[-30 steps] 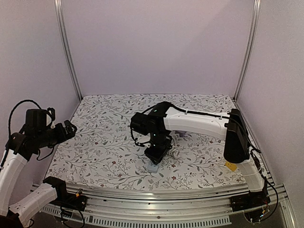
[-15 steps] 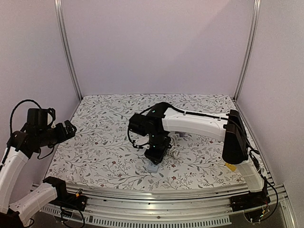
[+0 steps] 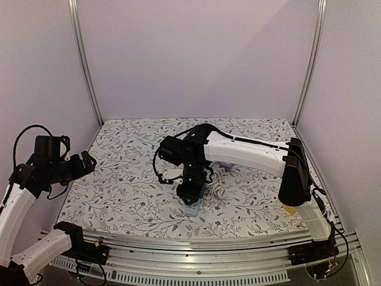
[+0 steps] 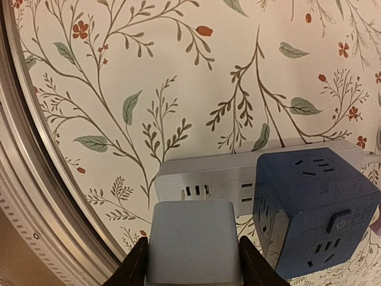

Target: Insert the plug

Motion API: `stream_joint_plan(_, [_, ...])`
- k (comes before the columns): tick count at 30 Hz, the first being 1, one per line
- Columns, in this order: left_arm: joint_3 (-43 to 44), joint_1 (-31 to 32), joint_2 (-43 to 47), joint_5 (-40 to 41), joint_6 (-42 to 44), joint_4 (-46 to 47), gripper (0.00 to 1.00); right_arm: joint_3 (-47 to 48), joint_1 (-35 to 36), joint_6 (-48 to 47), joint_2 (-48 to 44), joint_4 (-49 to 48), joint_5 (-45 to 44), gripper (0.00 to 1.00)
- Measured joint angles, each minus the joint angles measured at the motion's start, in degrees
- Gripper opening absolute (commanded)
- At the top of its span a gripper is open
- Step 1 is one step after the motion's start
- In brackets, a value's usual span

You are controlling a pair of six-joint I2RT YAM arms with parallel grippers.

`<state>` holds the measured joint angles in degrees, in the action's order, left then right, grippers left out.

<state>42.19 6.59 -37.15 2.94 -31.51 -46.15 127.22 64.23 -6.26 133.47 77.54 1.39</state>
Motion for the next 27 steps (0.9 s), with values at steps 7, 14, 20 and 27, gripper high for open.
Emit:
stream_joint_plan(7, [0.0,0.0,0.0,0.0,0.0,0.0,1.0,-0.3,0.0,-0.3,0.1,0.0,0.4,0.0])
stream_joint_plan(14, [0.0,0.0,0.7,0.1,0.0,0.0,1.0,-1.7,0.0,-2.0,0.1,-0.1,0.4,0.0])
stream_joint_plan(20, [0.0,0.0,1.2,0.1,0.0,0.0,1.0,-3.4,0.0,-2.9,0.5,0.1,-0.3,0.0])
stream_joint_plan(27, [0.0,0.0,1.2,0.0,0.0,0.0,1.0,-3.4,0.2,-3.0,0.6,0.1,-2.0,0.0])
